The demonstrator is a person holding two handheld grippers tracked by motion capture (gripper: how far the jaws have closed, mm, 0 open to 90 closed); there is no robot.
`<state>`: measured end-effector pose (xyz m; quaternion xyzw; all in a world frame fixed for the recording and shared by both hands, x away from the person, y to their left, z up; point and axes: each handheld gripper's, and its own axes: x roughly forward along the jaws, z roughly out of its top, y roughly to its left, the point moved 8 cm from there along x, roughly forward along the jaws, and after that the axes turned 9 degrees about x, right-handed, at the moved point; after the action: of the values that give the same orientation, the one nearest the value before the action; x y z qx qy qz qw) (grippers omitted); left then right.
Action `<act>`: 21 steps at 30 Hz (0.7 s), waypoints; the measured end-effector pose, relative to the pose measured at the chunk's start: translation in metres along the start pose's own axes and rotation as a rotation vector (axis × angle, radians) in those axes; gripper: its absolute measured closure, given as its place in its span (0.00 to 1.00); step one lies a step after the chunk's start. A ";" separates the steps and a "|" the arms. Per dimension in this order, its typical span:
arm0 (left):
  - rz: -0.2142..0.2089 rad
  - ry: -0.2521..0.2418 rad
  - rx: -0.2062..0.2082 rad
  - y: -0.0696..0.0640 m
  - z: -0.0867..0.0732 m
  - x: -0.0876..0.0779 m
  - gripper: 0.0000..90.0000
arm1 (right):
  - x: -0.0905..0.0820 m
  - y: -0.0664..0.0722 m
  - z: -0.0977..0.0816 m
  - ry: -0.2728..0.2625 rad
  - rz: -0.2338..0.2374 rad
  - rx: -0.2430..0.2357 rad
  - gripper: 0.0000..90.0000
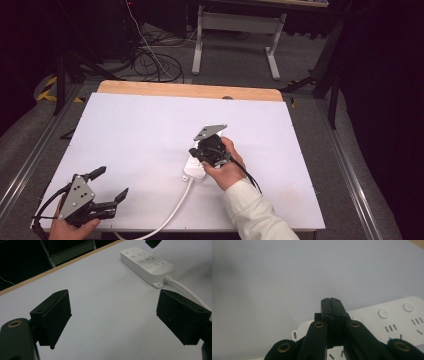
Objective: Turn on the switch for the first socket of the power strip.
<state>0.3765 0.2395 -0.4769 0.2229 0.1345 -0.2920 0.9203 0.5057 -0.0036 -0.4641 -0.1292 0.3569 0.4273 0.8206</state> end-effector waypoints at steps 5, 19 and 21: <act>0.001 -0.003 -0.003 0.001 0.000 0.000 0.15 | -0.005 0.007 0.005 -0.010 -0.003 -0.039 1.00; 0.000 0.000 0.000 0.000 0.000 0.000 0.15 | -0.018 0.012 0.011 -0.048 0.000 -0.054 1.00; 0.000 -0.002 -0.002 0.000 0.000 0.000 0.14 | -0.020 0.013 0.011 -0.053 0.002 -0.063 0.99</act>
<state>0.3766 0.2399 -0.4768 0.2218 0.1339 -0.2921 0.9206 0.4934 -0.0025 -0.4407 -0.1432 0.3217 0.4421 0.8249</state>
